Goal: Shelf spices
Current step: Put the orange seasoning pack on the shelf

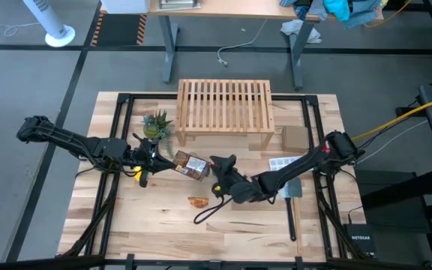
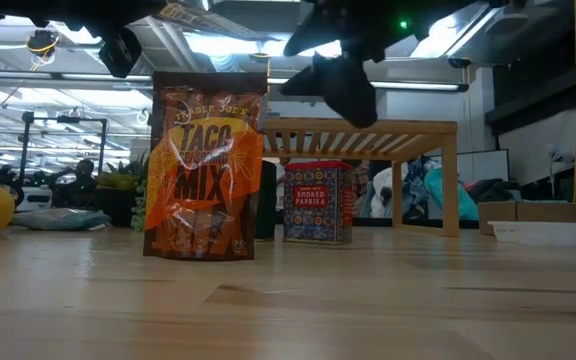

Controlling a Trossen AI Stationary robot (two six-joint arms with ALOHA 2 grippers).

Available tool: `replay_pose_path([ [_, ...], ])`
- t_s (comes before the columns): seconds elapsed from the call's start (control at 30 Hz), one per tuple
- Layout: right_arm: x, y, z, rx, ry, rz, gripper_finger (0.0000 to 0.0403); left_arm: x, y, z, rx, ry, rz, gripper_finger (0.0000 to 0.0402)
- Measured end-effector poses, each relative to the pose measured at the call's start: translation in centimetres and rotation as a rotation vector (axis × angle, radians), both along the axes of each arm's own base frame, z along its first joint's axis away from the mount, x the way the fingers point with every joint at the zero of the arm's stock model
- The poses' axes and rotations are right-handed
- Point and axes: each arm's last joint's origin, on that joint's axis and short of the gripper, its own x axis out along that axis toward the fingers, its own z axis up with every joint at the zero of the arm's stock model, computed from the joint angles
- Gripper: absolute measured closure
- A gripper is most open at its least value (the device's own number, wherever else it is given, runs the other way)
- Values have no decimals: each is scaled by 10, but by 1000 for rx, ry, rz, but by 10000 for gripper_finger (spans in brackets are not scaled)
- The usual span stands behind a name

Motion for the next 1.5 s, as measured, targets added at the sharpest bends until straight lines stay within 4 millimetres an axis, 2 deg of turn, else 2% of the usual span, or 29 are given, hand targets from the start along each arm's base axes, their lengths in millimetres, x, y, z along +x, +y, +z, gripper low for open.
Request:
replay_pose_path([
  [0.27, 3, 2, 0, -29, -26, -12, 150, 0, 0, 0, 3, 1, 0, 401],
  [0.57, -3, 20, 3, -36, -33, 46, 150, 0, 0, 0, 4, -1, 7, 401],
  [0.93, 6, 23, 18, -25, -58, 102, 150, 9, 6, -7, -17, 49, 58, 401],
  [1.1, 7, 23, 15, -24, -46, 114, 150, 9, 5, -5, -34, 23, 29, 401],
  [1.5, 13, 26, -13, -78, 36, 113, 150, 10, 5, -2, -47, -6, 23, 401],
])
